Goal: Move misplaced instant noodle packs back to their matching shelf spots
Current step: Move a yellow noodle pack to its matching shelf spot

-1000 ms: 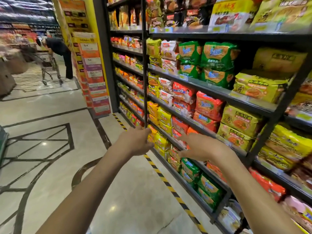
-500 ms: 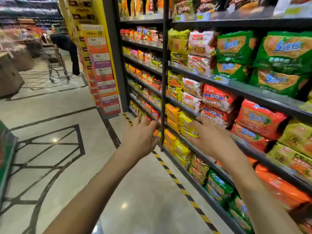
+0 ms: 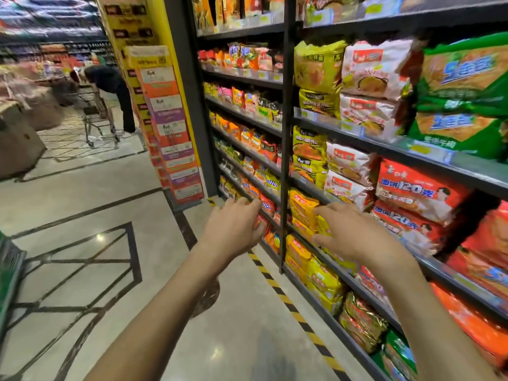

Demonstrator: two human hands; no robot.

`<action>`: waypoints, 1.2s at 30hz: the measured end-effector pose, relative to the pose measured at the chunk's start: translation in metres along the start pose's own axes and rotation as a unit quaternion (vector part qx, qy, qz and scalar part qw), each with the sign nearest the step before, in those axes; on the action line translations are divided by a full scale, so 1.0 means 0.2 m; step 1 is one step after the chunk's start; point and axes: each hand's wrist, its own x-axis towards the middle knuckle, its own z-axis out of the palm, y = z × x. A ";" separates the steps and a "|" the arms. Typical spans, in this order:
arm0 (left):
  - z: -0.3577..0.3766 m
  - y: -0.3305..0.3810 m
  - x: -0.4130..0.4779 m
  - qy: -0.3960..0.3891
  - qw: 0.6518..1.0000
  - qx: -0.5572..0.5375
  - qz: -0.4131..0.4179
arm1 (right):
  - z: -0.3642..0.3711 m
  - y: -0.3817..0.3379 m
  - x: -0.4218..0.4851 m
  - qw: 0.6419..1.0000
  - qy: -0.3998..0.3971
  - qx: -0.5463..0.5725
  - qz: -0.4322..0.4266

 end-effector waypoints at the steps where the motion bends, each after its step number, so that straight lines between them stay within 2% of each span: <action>1: -0.01 -0.03 0.10 0.002 1.000 -0.004 -0.001 | -0.02 0.01 0.10 1.000 0.005 0.006 0.005; 6: 0.03 -0.16 0.53 0.027 1.000 -0.009 -0.001 | -0.10 0.07 0.50 0.998 0.056 0.037 0.019; 13: 0.06 -0.22 0.99 0.045 0.996 -0.075 0.022 | -0.18 0.18 0.88 0.997 0.053 0.018 0.047; 23: 0.21 -0.38 1.69 0.057 0.982 -0.156 0.095 | -0.23 0.33 1.40 0.989 0.083 -0.012 0.121; 30: 0.24 -0.50 2.43 0.069 0.949 -0.251 0.179 | -0.30 0.37 1.88 0.970 0.139 -0.010 0.199; 36: 0.18 -0.55 2.93 0.101 0.900 -0.353 0.235 | -0.40 0.39 2.22 0.931 0.266 0.025 0.249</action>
